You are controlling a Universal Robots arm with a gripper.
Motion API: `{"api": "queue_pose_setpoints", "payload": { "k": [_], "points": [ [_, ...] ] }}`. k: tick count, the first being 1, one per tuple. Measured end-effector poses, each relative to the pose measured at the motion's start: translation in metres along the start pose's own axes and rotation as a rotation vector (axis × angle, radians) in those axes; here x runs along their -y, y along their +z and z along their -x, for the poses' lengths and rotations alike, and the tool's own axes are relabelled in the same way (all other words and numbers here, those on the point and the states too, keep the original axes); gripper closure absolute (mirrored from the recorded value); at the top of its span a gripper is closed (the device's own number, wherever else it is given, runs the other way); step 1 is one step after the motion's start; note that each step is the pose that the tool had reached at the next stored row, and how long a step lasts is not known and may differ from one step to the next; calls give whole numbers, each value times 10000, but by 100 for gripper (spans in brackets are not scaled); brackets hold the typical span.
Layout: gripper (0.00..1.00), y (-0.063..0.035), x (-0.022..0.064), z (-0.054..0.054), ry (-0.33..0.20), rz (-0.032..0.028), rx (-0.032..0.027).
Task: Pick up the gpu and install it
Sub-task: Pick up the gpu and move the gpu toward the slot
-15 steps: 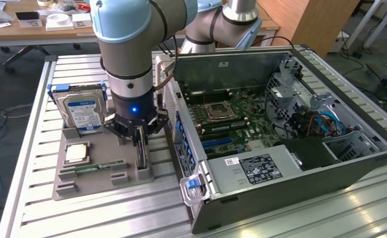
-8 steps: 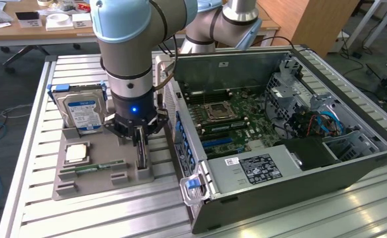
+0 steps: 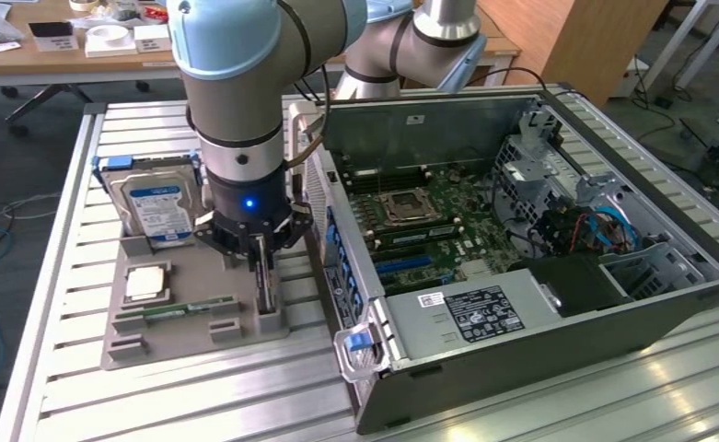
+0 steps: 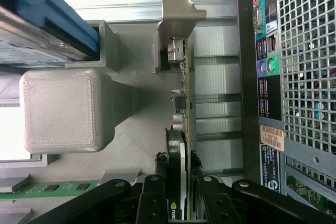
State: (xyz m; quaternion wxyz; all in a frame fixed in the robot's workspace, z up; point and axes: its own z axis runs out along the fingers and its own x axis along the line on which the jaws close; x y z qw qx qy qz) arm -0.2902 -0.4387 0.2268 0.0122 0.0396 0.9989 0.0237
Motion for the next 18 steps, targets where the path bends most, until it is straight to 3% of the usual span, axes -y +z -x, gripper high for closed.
{"api": "queue_pose_setpoints", "payload": {
  "k": [8, 18],
  "points": [
    [73, 0, 1, -5, -15, 1, 0],
    [73, 1, 2, -24, -740, 16, -38]
  ]
}}
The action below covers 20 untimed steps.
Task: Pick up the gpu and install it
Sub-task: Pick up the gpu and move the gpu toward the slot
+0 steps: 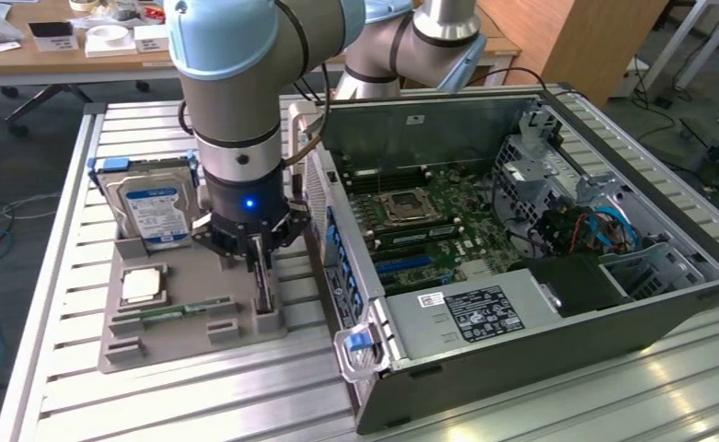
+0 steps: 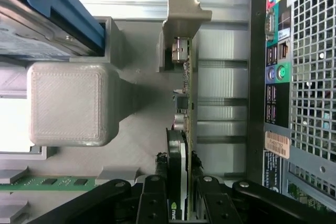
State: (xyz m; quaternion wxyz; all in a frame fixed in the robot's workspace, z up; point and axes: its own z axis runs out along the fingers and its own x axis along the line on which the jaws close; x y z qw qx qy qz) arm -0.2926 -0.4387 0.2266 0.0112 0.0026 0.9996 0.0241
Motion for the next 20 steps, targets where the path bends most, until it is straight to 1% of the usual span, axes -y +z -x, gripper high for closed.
{"api": "queue_pose_setpoints", "payload": {
  "k": [6, 9, 15, 20],
  "points": [
    [73, 1, 0, 1, -10, 2, 2],
    [73, 2, 1, 2, 104, 0, 7],
    [73, -1, 0, 2, 111, 0, 10],
    [73, -63, -3, 3, 111, -1, 7]
  ]
}}
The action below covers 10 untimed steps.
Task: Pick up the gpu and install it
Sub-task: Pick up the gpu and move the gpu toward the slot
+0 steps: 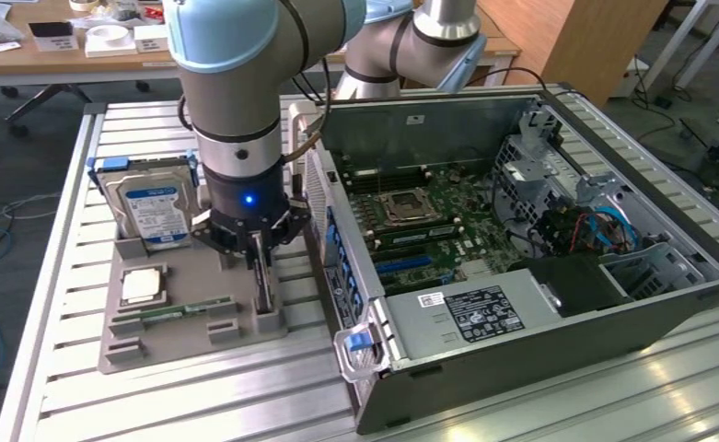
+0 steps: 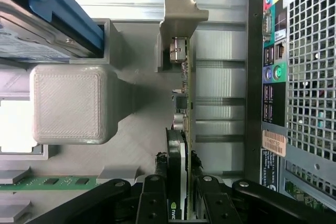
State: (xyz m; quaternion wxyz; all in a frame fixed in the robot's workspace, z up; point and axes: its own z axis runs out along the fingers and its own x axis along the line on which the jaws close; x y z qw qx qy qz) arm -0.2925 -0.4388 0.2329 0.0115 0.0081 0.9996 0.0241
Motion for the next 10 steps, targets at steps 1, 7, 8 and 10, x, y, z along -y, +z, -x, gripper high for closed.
{"api": "queue_pose_setpoints", "payload": {
  "k": [1, 7, 8, 10],
  "points": [
    [73, -21, -1, 1, 0, 0, 0],
    [73, -152, -8, 3, 0, 0, 0],
    [73, -179, -9, 4, 0, 0, 0],
    [73, -232, -11, 5, 0, 1, 1]
  ]
}}
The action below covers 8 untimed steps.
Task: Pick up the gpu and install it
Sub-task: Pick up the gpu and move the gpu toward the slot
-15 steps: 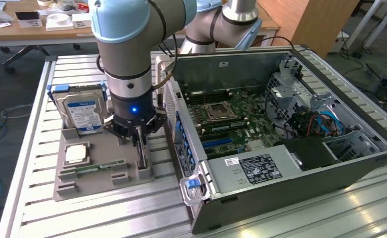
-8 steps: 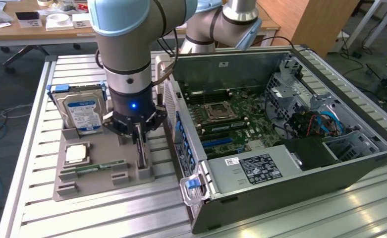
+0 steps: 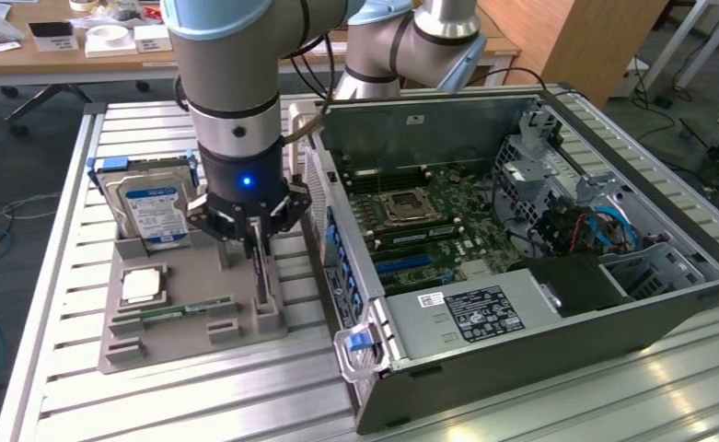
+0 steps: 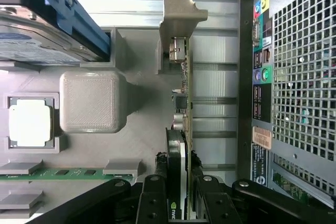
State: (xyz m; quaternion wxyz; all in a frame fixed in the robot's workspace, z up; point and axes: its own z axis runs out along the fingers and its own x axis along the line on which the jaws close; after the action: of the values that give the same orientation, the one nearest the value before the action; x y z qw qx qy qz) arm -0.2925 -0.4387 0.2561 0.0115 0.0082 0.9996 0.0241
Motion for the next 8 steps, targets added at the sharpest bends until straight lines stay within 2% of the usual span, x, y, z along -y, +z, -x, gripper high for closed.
{"api": "queue_pose_setpoints", "payload": {
  "k": [8],
  "points": [
    [73, -196, -9, 4, 0, 1, -1]
  ]
}}
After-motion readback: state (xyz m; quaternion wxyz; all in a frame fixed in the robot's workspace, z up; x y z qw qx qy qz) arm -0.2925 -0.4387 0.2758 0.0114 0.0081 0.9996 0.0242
